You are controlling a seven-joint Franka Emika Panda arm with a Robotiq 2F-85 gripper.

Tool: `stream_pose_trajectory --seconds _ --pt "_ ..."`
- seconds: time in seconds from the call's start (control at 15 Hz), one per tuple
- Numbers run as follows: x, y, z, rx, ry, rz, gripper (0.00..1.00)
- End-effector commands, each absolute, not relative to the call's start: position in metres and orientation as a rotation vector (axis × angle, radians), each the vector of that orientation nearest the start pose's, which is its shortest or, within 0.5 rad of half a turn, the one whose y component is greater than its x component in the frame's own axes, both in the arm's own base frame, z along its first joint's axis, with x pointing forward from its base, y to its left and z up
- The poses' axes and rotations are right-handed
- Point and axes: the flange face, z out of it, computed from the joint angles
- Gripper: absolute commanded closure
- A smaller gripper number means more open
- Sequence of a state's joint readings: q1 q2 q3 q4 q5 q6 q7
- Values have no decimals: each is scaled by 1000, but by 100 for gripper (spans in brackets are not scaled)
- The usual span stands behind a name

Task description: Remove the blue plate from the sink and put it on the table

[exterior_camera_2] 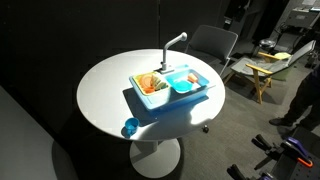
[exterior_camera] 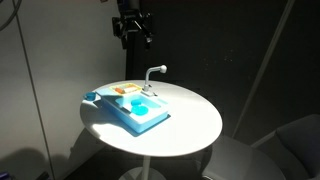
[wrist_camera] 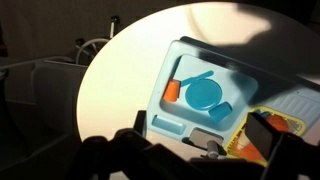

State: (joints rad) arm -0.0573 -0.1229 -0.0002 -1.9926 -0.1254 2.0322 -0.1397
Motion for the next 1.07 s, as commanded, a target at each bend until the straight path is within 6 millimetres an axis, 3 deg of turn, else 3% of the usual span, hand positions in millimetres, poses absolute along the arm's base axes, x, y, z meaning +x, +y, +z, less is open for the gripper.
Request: stream_pose_trajectory --seconds 0.0,0.6,1.0 --pt "567 -41 522 -3247 -330 -263 0" --pt "596 -31 478 -3200 -369 -248 0" --pt "610 -30 435 -3203 -341 -212 0"
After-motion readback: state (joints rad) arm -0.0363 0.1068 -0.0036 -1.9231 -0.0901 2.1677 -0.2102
